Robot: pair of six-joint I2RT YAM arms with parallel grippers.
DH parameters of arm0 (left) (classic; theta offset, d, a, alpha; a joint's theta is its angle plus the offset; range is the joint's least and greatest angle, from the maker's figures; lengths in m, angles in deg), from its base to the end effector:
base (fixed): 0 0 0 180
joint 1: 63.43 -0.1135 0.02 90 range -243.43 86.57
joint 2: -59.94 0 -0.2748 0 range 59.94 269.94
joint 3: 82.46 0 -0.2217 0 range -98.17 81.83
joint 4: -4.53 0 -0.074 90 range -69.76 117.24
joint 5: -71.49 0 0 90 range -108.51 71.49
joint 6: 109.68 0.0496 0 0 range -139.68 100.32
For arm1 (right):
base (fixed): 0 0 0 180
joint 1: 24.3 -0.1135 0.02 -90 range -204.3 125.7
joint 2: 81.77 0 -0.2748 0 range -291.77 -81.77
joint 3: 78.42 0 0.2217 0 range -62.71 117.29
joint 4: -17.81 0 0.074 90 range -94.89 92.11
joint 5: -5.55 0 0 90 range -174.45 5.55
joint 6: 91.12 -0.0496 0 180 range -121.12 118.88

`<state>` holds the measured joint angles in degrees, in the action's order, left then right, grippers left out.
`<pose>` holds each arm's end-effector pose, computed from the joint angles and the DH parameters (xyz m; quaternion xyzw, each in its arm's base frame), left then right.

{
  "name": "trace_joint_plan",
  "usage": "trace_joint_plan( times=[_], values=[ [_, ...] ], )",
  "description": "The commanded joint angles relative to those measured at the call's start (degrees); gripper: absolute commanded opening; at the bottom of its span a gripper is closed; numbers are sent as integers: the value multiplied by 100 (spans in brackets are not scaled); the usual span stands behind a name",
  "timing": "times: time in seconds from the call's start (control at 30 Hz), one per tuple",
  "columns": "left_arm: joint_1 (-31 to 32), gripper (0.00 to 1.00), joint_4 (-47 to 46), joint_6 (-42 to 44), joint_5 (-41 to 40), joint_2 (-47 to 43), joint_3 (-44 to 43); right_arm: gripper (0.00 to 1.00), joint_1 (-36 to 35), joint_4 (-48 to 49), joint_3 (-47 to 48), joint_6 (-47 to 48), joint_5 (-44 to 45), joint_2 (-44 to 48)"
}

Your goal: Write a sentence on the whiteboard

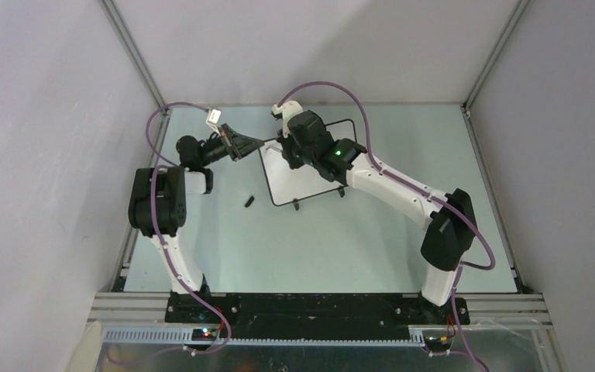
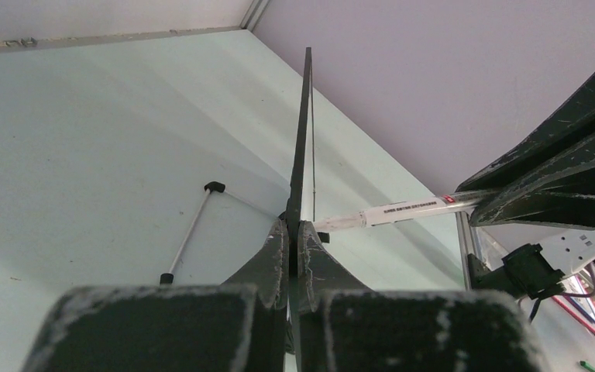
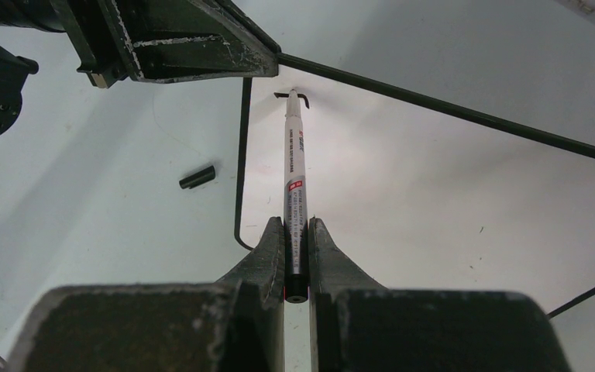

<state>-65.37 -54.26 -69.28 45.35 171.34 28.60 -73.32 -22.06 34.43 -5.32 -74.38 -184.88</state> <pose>0.3771 -0.0318 0.2466 0.1600 0.6422 -0.5645 0.4933 0.2735 0.3016 0.3570 -0.2886 0.8148 0.1547 0.4785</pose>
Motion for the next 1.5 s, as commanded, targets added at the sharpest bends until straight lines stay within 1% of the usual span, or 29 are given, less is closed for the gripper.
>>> trace_joint_plan(
  times=[0.0, 0.47, 1.13, 1.47],
  values=[
    [-3, 0, -472, -120, 126, -6, 16, 0, -39, -22, 343, 83, 25, -120],
    [-18, 0, -653, -260, 134, 49, 12, 0, -39, -77, 299, 83, 93, -144],
    [-27, 0, -680, -295, 134, 53, 10, 0, -31, 195, -581, 39, 108, 269],
    [-26, 0, -704, -311, 128, 58, 13, 0, -78, 231, -669, 79, -100, 326]
  ],
)
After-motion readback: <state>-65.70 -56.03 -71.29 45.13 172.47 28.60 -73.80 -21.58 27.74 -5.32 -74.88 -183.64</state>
